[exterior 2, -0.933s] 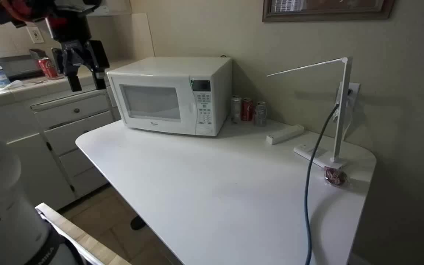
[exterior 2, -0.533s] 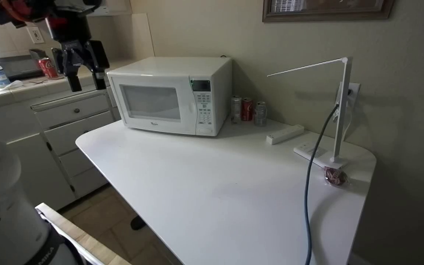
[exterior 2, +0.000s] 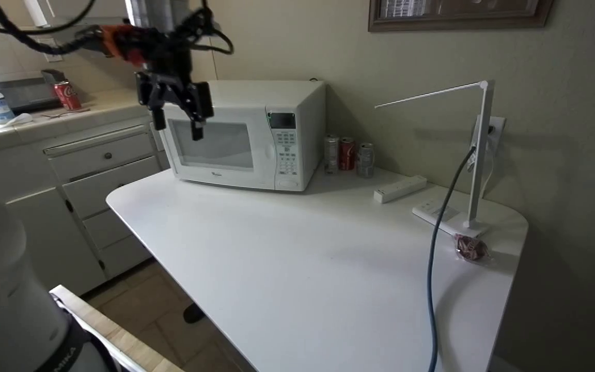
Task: Press a button on the bottom part of the microwave
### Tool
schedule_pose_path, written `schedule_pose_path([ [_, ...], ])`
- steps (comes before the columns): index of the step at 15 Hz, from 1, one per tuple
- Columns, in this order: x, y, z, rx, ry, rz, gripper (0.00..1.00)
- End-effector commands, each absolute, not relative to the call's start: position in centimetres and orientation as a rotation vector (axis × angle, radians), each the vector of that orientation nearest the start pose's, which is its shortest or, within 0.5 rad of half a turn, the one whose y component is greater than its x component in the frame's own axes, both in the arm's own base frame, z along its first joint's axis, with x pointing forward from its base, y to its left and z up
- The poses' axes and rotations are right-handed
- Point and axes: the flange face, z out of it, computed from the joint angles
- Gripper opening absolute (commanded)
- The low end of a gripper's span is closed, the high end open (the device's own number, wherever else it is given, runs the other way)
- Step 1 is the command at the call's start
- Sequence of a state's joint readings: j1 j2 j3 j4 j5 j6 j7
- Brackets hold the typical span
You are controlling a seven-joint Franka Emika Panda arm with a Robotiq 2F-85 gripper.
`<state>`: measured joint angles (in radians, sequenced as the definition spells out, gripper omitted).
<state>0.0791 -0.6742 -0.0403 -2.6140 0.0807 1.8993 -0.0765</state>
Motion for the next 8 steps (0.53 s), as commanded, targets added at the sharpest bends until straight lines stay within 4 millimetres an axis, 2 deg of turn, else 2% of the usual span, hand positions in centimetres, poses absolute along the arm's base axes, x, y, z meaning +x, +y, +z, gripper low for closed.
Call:
schedule_pose_path([
  [1,37.6,-4.6,40.5,-2.862,-0.096,0.028,1.0],
  [2,38.7,-6.3,38.9,-2.815,-0.078,-0.001,1.0],
  [4,40.6,-8.3,35.7,-2.709,-0.052,-0.043,1.0],
  [6,42.2,-9.5,33.0,-2.596,-0.029,-0.08,1.0],
  [8,43.7,-10.1,31.1,-2.482,-0.048,-0.119,1.0],
])
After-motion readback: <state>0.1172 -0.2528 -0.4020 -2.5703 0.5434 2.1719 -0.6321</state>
